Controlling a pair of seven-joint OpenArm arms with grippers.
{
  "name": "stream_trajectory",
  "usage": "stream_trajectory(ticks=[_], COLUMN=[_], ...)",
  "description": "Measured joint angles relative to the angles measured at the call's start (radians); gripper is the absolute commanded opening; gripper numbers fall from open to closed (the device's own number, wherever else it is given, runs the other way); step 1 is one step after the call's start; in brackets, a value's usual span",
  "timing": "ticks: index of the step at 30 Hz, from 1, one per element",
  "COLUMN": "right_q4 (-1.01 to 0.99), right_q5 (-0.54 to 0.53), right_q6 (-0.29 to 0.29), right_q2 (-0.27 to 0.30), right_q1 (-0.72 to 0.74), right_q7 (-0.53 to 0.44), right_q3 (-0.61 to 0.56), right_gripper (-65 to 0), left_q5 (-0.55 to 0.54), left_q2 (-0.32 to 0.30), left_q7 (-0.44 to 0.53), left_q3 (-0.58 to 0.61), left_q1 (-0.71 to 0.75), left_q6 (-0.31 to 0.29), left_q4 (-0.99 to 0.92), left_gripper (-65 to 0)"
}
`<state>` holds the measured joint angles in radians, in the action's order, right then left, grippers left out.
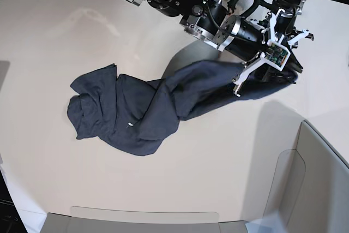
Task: Layout the t-shirt on the table in an organized manner, then fold the t-shirt properly
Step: 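Grasp the shirt fabric with both grippers and lift it, then drag the held fabric with the right gripper away from the left gripper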
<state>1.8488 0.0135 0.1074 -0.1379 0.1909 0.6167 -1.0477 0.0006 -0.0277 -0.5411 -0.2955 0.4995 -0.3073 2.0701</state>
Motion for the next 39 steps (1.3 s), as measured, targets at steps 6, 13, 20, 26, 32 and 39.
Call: stream_trajectory(ticks=[6,13,20,26,32,39], right_q4=[0.082,0.166,0.016,-0.162,-0.248,-0.428], right_q5=[0.033,0.019,-0.263,-0.465,-0.485,-0.485], right_q6=[-0.006,-0.008,-0.052,-0.109,-0.105,-0.093], right_q2=[0.087,0.186,0.183,0.151,0.148,0.115], right_q1=[-0.011,-0.135,-0.106,-0.069,-0.057,-0.022], right_q7=[-0.001,-0.007,0.185,0.288,0.275,0.251], right_q3=[0.011,0.391,0.906,1.215,1.276,1.278], right_gripper=[-23.6,-23.3,-23.3,-23.3,-23.2,-24.9], left_q5=[0.000,0.000,0.000,-0.001,0.000,0.000], left_q2=[0.000,0.002,0.001,0.000,0.000,0.000], left_q7=[-0.005,-0.004,-0.005,-0.003,-0.007,-0.006], left_q3=[0.001,0.002,0.005,0.046,0.071,0.071], left_q1=[0.005,0.024,0.052,0.046,0.075,0.074], left_q6=[0.000,0.000,0.000,0.000,0.000,0.000], left_q4=[0.000,0.000,0.000,0.000,0.000,0.000], left_gripper=[-48.0,-48.0,-48.0,-48.0,-48.0,-48.2])
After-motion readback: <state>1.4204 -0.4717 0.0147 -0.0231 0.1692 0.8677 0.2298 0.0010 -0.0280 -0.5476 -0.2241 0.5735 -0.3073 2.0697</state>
